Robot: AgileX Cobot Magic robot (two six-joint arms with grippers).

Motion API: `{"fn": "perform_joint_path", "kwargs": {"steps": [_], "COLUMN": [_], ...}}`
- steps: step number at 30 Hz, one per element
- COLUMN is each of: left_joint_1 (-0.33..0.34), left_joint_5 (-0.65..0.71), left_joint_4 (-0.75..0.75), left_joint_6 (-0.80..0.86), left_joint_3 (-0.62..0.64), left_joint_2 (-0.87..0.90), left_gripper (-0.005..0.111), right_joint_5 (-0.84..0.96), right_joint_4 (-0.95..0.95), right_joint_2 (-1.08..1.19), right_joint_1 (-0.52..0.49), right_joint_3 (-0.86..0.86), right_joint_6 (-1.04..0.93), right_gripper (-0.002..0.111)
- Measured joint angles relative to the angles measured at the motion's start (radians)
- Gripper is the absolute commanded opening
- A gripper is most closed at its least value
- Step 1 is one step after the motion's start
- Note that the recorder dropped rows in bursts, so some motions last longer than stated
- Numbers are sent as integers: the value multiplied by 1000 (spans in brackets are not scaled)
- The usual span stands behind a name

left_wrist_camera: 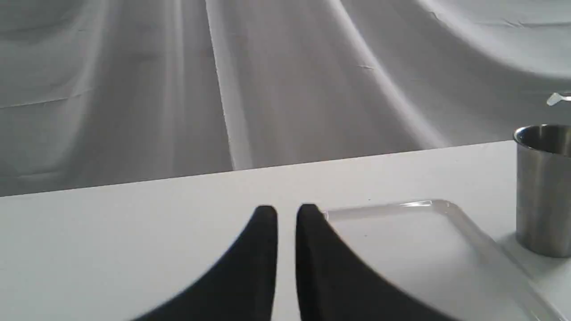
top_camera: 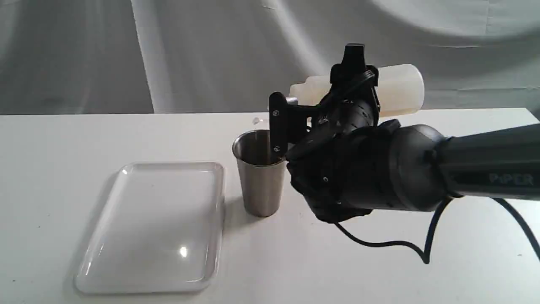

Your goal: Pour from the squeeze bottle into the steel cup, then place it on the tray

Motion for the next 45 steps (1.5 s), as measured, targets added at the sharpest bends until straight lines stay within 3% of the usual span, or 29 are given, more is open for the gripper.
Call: {"fn": "perform_joint_path", "kwargs": {"steps": [45], "left_joint_1": [0], "left_joint_5": [0], "left_joint_4": [0], "left_joint_6": [0], "left_joint_3": [0], "left_joint_2": [0], "left_gripper": [8], "right_joint_5": [47], "right_joint_4": [0], "right_joint_2": [-2], "right_joint_1": [12], "right_joint_3": [-82], "right_joint_6": [-330], "right_gripper": [34]}}
